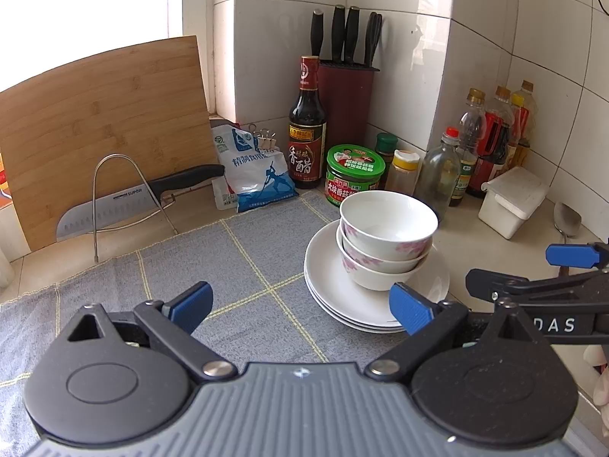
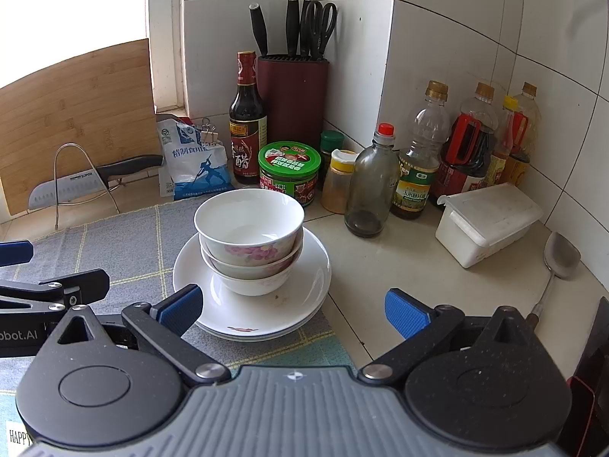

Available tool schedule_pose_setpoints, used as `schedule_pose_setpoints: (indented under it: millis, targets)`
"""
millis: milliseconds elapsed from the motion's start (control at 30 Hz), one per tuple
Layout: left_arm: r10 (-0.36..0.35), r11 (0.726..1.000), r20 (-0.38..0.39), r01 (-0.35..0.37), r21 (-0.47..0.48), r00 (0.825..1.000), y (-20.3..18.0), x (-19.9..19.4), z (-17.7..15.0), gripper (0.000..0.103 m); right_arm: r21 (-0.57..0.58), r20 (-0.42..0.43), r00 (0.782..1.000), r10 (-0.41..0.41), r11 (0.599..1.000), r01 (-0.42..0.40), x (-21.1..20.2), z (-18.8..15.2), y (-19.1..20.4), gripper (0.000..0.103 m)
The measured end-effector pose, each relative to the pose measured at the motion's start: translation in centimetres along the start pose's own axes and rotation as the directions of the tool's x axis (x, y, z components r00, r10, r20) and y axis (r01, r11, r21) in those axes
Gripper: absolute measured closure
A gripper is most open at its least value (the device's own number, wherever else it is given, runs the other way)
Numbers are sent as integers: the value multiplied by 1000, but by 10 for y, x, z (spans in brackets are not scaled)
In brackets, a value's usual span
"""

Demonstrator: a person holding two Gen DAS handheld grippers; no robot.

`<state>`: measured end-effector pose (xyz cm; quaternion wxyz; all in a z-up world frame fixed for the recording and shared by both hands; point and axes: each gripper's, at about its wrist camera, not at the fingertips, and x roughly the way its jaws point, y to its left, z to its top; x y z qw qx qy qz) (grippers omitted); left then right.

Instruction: Organize plates and bowls

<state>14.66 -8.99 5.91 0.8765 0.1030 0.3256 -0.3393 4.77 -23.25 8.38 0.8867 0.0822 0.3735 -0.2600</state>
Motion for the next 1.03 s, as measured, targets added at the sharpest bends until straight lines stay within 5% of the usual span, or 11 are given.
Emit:
schedule_pose_setpoints:
  millis: [1033]
  targets:
    - [2, 1000, -2, -2, -15, 1000, -1, 4, 2, 4, -11, 0, 1000, -10, 1000, 10, 2, 3, 0, 0]
